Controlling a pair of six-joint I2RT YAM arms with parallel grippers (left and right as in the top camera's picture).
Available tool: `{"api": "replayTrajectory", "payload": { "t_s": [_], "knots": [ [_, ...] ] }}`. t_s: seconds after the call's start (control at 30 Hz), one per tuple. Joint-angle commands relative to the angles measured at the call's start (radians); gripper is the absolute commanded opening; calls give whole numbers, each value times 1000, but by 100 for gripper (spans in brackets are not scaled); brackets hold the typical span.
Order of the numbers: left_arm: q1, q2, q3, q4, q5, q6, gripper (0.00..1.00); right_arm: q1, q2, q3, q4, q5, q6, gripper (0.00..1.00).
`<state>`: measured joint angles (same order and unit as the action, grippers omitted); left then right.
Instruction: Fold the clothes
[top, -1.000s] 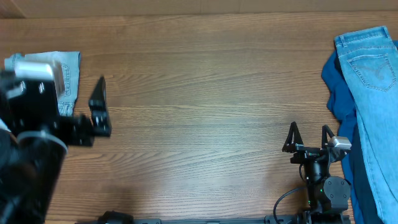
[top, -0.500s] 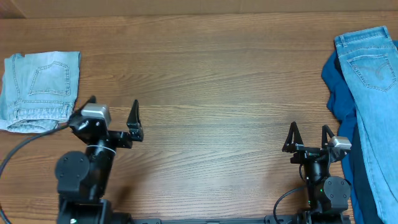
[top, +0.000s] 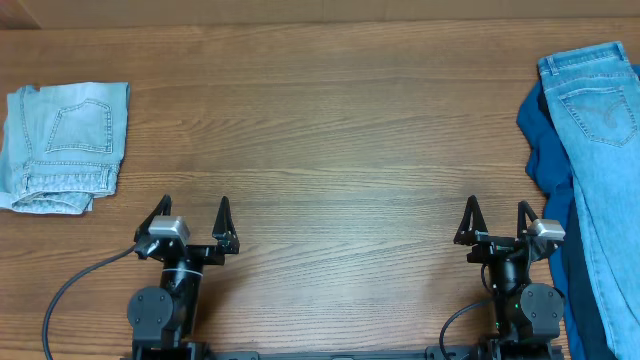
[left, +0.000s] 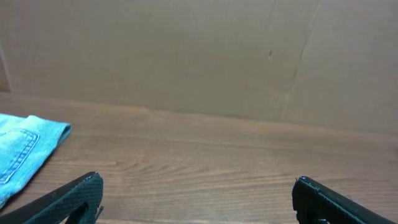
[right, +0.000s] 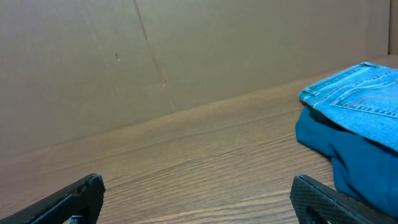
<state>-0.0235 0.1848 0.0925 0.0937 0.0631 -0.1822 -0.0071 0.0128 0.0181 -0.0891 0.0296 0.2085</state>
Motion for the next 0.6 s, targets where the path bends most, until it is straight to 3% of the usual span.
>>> {"api": "replayTrajectory", "payload": {
  "t_s": [0.0, 0.33, 0.57],
  "knots": [
    [12, -53, -71, 24, -22, -13, 100, -6, -9, -10, 8, -6, -6, 100],
    [71, -182, -88, -174, -56, 0, 100, -6, -9, -10, 8, -6, -6, 100],
    [69, -182, -88, -169, -70, 55, 100, -6, -9, -10, 8, -6, -6, 100]
  ]
}}
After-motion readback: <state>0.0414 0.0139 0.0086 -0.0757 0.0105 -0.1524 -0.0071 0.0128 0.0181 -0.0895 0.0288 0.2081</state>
